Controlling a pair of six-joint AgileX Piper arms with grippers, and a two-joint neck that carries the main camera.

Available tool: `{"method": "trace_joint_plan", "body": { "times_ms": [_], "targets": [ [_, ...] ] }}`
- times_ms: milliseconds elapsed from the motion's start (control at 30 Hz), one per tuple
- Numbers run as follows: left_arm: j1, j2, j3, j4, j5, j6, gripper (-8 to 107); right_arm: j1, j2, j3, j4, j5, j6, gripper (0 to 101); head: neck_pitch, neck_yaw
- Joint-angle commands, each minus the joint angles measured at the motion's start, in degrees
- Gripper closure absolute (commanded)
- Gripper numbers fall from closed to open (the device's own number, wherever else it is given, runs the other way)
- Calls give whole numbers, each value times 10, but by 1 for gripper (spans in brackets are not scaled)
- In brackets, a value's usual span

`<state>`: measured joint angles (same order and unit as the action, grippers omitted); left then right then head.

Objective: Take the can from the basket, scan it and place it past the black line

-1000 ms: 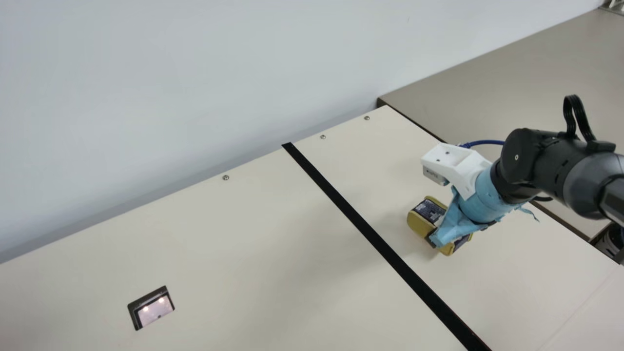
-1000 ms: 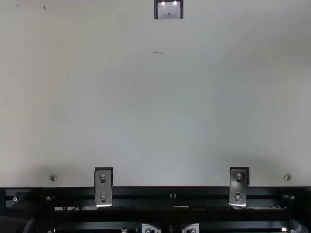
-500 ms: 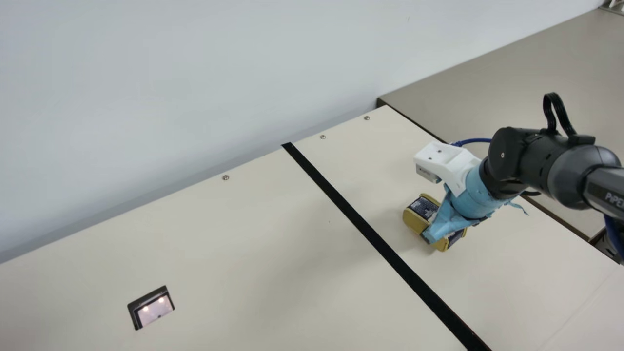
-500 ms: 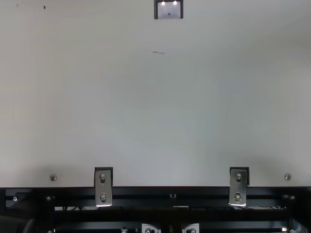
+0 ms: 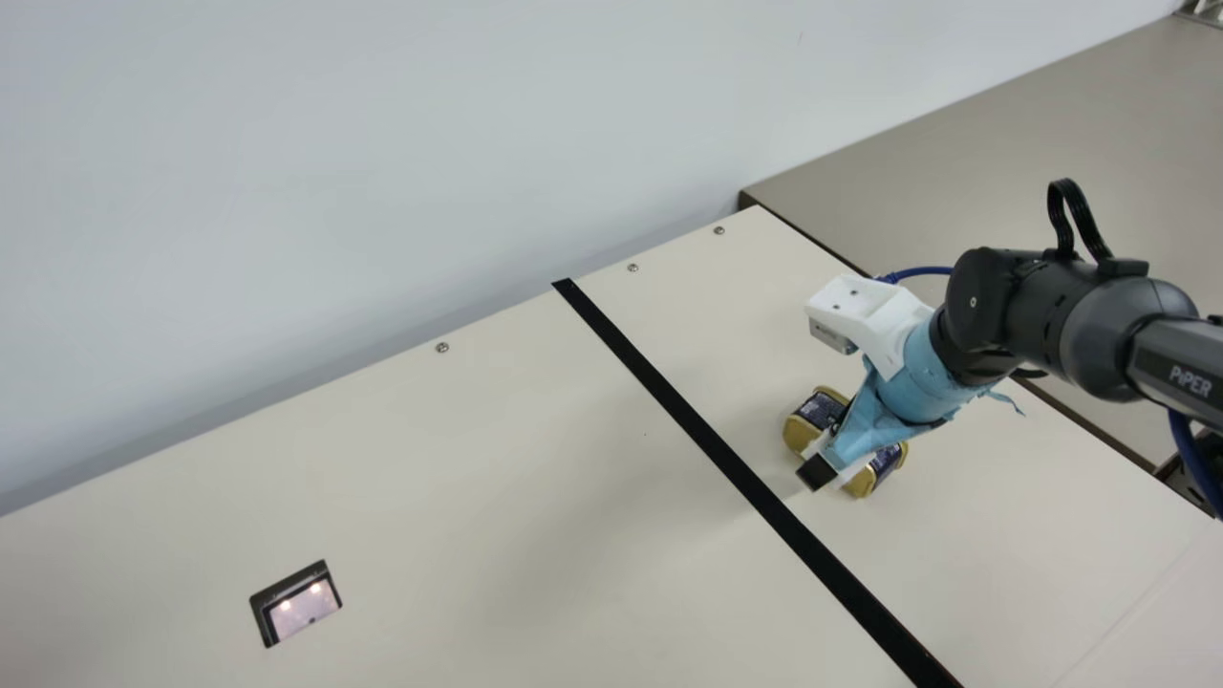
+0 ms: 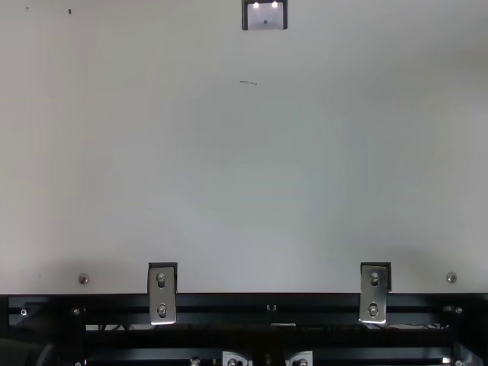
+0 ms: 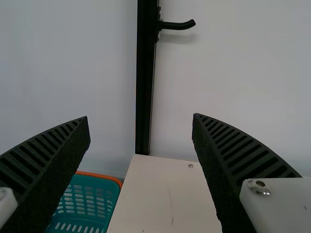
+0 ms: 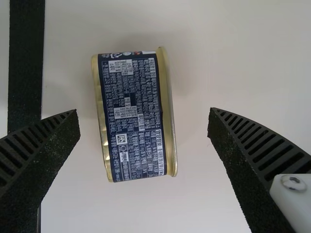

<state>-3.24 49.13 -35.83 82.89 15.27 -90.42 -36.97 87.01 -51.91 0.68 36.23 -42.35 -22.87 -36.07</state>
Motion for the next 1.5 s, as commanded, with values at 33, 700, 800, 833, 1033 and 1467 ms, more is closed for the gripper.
{"method": "trace_joint_plan", "body": {
  "times_ms": [33,700,800,833,1033,1467],
  "targets": [
    [0,0,0,0,0,0,9,0,0,0,0,0,0,0,-21,-14],
    [0,0,0,0,0,0,9,57,-166,0,94,38,-43,0,-21,-14],
    [0,0,0,0,0,0,9,83,-216,-7,153,55,-59,0,-21,-14],
    [0,0,0,0,0,0,9,92,-230,-10,174,60,-61,0,-21,-14],
    [0,0,0,0,0,0,9,134,-308,-15,303,63,-44,0,-21,-14],
    [0,0,0,0,0,0,9,164,-524,133,517,-37,17,0,-21,-14]
  ]
}}
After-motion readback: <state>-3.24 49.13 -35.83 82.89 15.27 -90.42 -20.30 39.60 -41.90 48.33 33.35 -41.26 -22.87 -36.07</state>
